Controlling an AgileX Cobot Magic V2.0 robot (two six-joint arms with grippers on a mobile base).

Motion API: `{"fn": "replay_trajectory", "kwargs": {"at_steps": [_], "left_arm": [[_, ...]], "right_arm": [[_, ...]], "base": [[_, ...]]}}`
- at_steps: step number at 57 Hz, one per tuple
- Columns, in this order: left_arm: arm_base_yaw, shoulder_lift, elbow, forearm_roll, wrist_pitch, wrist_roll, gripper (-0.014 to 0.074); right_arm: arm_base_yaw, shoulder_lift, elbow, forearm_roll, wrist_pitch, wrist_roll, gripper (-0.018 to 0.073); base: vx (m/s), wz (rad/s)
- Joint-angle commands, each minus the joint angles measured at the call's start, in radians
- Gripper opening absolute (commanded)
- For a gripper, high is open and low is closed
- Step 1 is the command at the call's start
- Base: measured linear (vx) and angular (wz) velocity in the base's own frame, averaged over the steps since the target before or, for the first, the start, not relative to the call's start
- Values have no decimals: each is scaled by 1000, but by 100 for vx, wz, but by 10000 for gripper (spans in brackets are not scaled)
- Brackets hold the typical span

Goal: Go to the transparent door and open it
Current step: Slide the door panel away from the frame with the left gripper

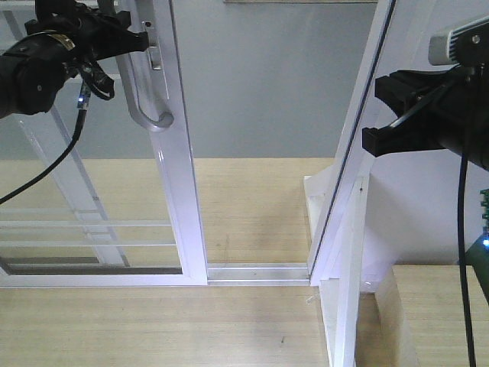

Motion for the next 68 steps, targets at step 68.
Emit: {"fn": "replay_trajectory", "kwargs": {"at_steps": [68], "left_arm": [[208, -238, -34, -9, 11, 78, 0]], "right_arm": [[-3, -12, -30, -8, -93, -7, 1]], "base": [[0, 0]]}}
